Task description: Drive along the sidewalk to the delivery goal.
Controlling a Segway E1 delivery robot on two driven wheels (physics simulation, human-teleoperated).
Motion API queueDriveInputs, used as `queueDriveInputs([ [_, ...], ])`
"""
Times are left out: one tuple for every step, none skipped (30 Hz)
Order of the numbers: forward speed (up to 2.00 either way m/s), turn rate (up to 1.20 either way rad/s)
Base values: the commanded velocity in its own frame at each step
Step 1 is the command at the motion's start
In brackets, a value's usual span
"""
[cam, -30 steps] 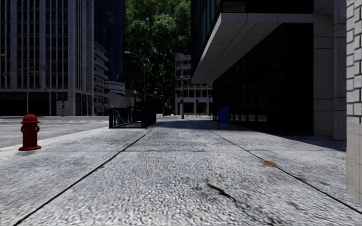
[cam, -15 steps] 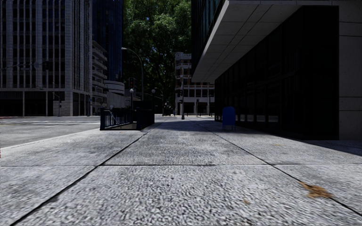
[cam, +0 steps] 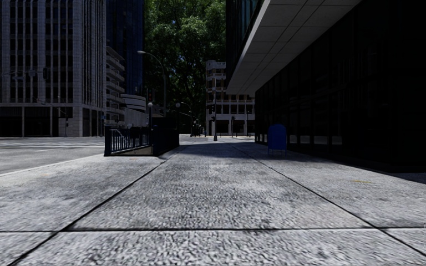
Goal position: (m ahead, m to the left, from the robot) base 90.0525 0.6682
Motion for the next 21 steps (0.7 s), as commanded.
queueDriveInputs([
  [2.0,0.0],
  [2.0,0.0],
  [2.0,0.0],
  [2.0,0.0],
  [2.0,0.0],
  [2.0,0.0],
  [2.0,0.0],
  [2.0,0.0],
  [2.0,0.0],
  [2.0,0.0],
  [2.0,0.0],
  [2.0,0.0],
  [2.0,0.0],
  [2.0,0.0],
  [2.0,0.0],
  [2.0,0.0],
  [2.0,0.0],
  [2.0,0.0],
  [2.0,0.0],
  [2.0,0.0],
  [2.0,0.0],
])
